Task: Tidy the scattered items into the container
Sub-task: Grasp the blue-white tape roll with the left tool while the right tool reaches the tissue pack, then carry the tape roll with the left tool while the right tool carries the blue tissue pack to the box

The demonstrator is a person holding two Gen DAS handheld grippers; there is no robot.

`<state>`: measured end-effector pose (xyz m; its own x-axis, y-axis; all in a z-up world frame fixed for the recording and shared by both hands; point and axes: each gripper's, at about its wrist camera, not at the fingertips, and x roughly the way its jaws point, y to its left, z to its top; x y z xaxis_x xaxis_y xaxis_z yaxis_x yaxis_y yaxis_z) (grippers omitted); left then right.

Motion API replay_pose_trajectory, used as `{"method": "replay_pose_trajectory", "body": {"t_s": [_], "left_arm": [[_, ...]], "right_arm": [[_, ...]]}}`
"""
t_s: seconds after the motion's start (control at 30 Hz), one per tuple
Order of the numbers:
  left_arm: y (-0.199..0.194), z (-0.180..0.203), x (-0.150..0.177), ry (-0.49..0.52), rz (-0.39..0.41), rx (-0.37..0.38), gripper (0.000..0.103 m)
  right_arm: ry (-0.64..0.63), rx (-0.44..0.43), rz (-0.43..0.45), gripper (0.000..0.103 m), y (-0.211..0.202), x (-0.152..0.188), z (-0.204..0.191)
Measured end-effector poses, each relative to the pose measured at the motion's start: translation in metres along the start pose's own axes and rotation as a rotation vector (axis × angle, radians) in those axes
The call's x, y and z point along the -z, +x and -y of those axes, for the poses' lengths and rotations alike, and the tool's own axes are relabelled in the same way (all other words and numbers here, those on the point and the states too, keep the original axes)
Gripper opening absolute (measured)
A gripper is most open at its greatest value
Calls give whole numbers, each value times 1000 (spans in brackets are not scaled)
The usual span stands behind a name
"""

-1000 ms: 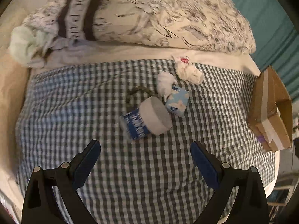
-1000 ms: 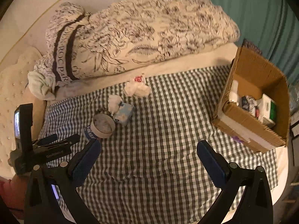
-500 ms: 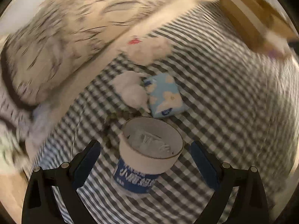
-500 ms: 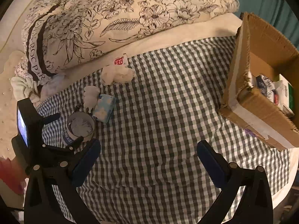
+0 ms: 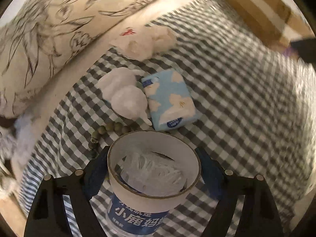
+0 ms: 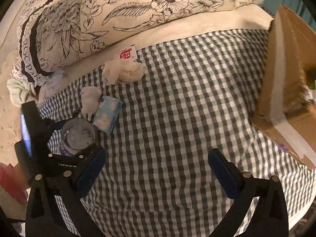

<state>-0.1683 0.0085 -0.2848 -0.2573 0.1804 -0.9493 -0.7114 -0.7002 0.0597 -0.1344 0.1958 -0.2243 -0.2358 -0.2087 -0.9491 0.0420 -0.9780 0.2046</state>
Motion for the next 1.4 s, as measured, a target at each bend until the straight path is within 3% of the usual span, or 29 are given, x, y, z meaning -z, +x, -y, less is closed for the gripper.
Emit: {"method": "replay_pose_trajectory", "body": {"t_s": [0.27,0.53,0.7,0.77,0.83,1.0,1.4], "left_arm": [[-40,-27,12,-213,82,-21,85],[-59,-63,39,-365,74,-71,85],[-66,-78,63,-416,66,-96,85],[-70,-84,72,-436,63,-102,85],[-71,-88,77,-451,57,-109,85],[-84,-89,88,-461,62,-116,85],[-152,-67,85,-506,149,-87,85]], "right_arm": [[-27,-88,13,103,35,-36,-41],[-88,-67,-37,102,91,-45,-88],[-110,-35,-97,85,123,-39,-102],[-153,5,-89,83,128,-33,-107],[-184,-1,-68,59,123,-30,-109],[-216,-12,-84,38,104,-21,-103],[-207,-68,-35,36,-9,20,-77]]}}
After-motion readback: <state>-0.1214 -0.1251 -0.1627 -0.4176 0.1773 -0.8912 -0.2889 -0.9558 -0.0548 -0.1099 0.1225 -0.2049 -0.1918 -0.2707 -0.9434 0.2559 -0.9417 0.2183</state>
